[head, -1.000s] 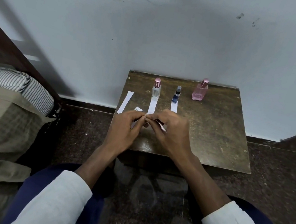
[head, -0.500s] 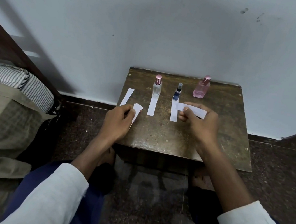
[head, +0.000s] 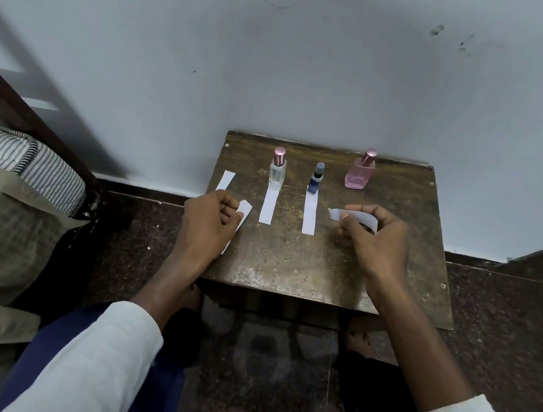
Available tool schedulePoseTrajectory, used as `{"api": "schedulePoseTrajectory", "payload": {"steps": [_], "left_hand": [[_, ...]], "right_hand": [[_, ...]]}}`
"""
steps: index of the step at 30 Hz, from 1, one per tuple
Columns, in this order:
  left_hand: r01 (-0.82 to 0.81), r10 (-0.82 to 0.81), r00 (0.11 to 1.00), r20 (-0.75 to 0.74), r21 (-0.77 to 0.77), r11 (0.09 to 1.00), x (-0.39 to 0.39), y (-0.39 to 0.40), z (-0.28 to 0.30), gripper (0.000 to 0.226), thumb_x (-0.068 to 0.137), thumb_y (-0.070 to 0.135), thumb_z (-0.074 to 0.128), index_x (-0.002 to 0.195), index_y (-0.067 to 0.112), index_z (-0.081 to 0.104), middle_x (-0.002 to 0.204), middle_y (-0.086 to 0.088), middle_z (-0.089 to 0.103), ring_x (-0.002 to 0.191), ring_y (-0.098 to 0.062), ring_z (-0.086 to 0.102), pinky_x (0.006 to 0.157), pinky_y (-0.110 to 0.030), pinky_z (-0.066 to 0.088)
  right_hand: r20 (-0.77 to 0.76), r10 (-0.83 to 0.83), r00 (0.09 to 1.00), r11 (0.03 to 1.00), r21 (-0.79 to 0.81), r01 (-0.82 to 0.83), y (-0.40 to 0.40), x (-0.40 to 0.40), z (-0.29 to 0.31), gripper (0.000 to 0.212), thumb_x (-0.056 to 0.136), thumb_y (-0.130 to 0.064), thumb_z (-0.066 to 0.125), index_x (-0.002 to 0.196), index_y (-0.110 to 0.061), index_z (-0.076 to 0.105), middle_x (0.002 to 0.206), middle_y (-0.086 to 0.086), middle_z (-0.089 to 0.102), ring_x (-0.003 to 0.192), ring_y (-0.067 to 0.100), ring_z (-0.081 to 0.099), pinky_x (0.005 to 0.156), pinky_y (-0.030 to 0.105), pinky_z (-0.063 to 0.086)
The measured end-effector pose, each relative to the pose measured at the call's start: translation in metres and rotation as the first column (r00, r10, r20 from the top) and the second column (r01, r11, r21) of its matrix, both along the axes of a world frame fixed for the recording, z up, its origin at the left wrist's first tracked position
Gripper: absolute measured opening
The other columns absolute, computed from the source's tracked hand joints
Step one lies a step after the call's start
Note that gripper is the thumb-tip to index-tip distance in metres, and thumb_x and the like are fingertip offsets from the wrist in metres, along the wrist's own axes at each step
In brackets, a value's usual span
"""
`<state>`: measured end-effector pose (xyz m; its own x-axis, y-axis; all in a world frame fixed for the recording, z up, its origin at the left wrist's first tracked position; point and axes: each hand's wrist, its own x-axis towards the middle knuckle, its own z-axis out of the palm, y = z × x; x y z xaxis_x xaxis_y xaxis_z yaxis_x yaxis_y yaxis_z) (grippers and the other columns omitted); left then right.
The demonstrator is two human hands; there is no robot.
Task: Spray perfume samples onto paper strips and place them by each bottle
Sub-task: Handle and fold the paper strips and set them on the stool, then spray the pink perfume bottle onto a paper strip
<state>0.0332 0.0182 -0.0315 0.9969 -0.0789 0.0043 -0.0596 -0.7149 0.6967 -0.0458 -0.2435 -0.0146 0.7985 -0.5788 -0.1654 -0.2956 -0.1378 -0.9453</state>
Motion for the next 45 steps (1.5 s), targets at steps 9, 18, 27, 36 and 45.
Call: {"api": "schedulePoseTrajectory", "payload": {"steps": [9, 18, 27, 36, 45], "left_hand": [[-0.006, -0.004, 0.989, 0.148, 0.067, 0.998, -0.002, -0.008, 0.001, 0.016, 0.092, 0.028, 0.081, 0.101, 0.018, 0.073, 0.09, 0.005, 0.07, 0.081, -0.01, 0.066, 0.076, -0.027, 0.055], [0.186, -0.166, 0.955, 0.245, -0.064, 0.98, -0.018, -0.05, 0.012, 0.014, 0.098, 0.022, 0.073, 0.112, 0.02, 0.071, 0.095, 0.011, 0.069, 0.086, -0.008, 0.062, 0.077, -0.02, 0.048], [0.418, -0.402, 0.894, 0.199, -0.042, 0.908, -0.02, -0.084, 0.003, 0.014, 0.099, 0.023, 0.072, 0.112, 0.026, 0.07, 0.099, 0.015, 0.066, 0.091, -0.006, 0.066, 0.083, -0.025, 0.057], [0.455, -0.449, 0.882, 0.144, -0.011, 0.891, -0.02, -0.108, 0.007, 0.011, 0.099, 0.023, 0.072, 0.11, 0.026, 0.07, 0.1, 0.014, 0.067, 0.087, -0.004, 0.061, 0.074, -0.01, 0.042], [0.496, -0.484, 0.861, 0.152, -0.049, 0.867, -0.022, -0.128, -0.002, 0.013, 0.099, 0.019, 0.072, 0.111, 0.023, 0.071, 0.1, 0.012, 0.066, 0.089, -0.004, 0.062, 0.08, -0.015, 0.048]], "right_hand": [[0.059, -0.006, 0.998, 0.99, -0.143, 0.014, -0.012, -0.01, 0.007, 0.011, 0.089, -0.027, 0.085, 0.1, -0.028, 0.083, 0.094, -0.019, 0.08, 0.088, -0.009, 0.073, 0.084, 0.018, 0.059], [0.062, 0.208, 0.976, 0.781, -0.611, -0.127, -0.025, -0.027, -0.008, 0.022, 0.091, -0.018, 0.082, 0.112, -0.019, 0.082, 0.103, -0.01, 0.078, 0.087, 0.0, 0.068, 0.08, 0.006, 0.05], [-0.125, 0.345, 0.93, 0.683, -0.647, -0.34, -0.037, -0.034, -0.022, 0.047, 0.088, -0.024, 0.084, 0.132, -0.012, 0.071, 0.128, 0.002, 0.074, 0.113, 0.015, 0.068, 0.095, 0.001, 0.033], [-0.279, 0.484, 0.829, 0.507, -0.683, -0.526, -0.048, -0.039, -0.035, 0.086, 0.078, -0.065, 0.082, 0.144, -0.014, 0.063, 0.143, -0.001, 0.066, 0.134, 0.018, 0.054, 0.11, 0.019, 0.032], [0.032, 0.177, 0.984, 0.761, -0.639, -0.116, -0.053, 0.0, -0.001, 0.052, 0.091, -0.043, 0.08, 0.136, -0.021, 0.068, 0.126, -0.003, 0.073, 0.115, 0.014, 0.062, 0.097, 0.035, 0.054]]}}
